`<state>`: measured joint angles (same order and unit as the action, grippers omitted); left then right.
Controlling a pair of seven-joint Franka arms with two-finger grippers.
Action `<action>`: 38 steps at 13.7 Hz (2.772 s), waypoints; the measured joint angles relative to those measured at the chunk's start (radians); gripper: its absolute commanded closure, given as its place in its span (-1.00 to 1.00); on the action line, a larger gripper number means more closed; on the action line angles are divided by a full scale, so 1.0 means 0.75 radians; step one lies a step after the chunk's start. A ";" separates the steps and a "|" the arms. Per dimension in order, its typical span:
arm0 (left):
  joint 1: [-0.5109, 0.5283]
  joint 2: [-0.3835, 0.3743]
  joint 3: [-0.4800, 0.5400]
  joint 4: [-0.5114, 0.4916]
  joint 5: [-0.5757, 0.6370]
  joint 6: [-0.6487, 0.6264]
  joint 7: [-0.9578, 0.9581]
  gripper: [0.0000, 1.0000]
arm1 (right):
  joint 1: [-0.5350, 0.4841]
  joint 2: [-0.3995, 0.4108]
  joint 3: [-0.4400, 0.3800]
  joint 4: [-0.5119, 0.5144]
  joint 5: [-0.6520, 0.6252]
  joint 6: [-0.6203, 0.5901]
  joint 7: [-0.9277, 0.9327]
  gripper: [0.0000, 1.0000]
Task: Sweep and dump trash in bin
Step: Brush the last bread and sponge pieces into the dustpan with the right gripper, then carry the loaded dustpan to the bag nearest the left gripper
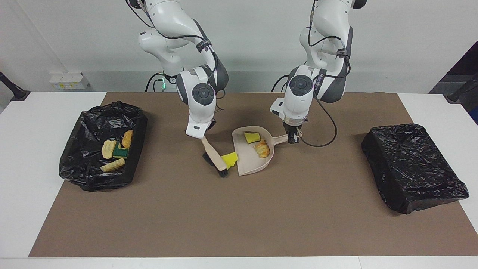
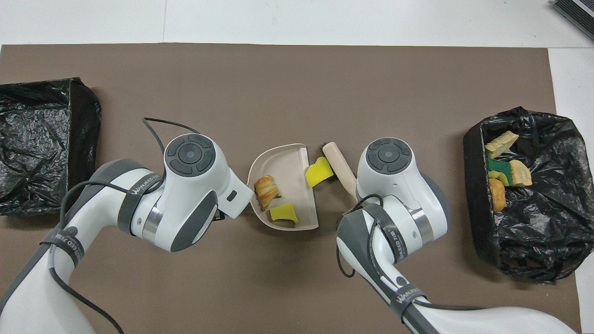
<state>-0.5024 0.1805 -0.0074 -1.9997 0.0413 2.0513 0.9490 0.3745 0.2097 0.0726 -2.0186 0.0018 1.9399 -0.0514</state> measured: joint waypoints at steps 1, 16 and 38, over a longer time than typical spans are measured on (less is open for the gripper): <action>0.001 0.000 0.000 0.000 0.000 0.001 0.000 1.00 | 0.038 -0.008 0.001 -0.003 0.065 0.000 0.036 1.00; 0.132 -0.036 0.001 -0.007 -0.060 0.013 0.085 1.00 | -0.031 -0.342 -0.022 0.049 0.158 -0.448 0.348 1.00; 0.875 -0.054 0.017 0.430 -0.181 -0.379 0.923 1.00 | 0.392 -0.351 0.007 -0.231 0.409 -0.149 0.844 1.00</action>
<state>0.1537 0.1401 0.0053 -1.6772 -0.0947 1.7668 1.6411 0.6683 -0.0539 0.0779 -2.1918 0.3085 1.8279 0.5813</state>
